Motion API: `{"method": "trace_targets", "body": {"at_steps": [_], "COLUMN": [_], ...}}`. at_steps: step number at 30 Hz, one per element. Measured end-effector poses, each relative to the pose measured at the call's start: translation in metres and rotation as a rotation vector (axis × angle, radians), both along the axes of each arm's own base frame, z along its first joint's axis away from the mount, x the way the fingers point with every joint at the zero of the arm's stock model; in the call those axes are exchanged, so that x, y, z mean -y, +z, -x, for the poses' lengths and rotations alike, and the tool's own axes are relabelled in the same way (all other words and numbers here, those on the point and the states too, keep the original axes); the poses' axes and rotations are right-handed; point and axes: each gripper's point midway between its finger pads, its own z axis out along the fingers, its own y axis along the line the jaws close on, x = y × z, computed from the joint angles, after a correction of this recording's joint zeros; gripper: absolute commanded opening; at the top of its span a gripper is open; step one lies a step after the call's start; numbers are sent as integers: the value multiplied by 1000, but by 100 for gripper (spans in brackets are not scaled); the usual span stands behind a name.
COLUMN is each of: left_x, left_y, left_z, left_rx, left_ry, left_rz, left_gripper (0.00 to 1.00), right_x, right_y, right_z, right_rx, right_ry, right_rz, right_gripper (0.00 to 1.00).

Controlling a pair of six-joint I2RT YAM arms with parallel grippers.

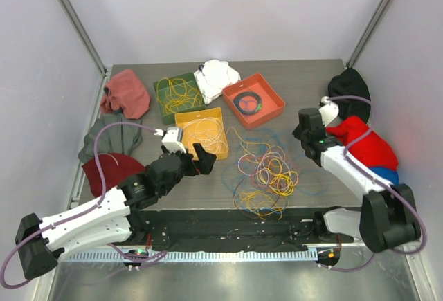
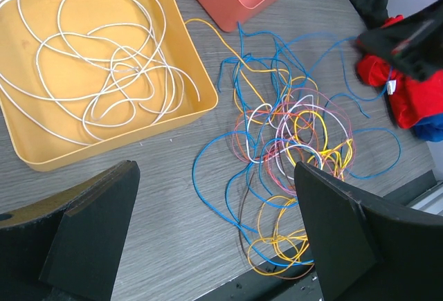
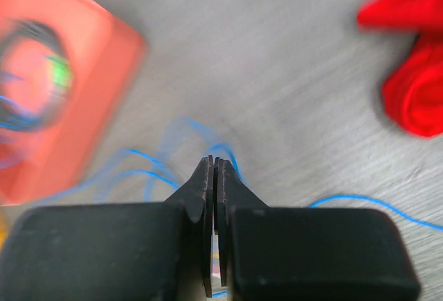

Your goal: Untangle the cables

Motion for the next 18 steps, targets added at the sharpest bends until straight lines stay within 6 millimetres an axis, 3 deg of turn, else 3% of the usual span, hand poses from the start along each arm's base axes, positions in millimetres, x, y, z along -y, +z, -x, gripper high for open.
{"method": "trace_targets", "body": {"at_steps": [7,9,10,11,13,15,18], "left_x": [2,3,4,4,5,6,7], "left_y": [-2,-2,-2,-2,-2,-3,-2], "left_z": [-1,-1,-1,-1,-1,-1,0], "left_rx": [-3,-3,-3,-3,-5,-8,-10], "left_ry": [-2,-5,-6,-8,-11,-15,-15], "left_rz": [-2,-1,1,2,2,3,15], "left_gripper": [100,100,100,100,100,100,100], "right_x": [-1,-3,-6,-8,-12,-13,-13], "right_y": [135,164,177,192,212,218,181], "right_z": [-15,-18,-21,-24,-32,-40,-43], "right_rx": [306,353,373,390,412,413,325], "right_ry": [18,30,40,50,64,70,61], "right_rz": [-36,-47,-51,-54,-58,-48,-42], "right_gripper": [1,1,7,30,53,59,64]}}
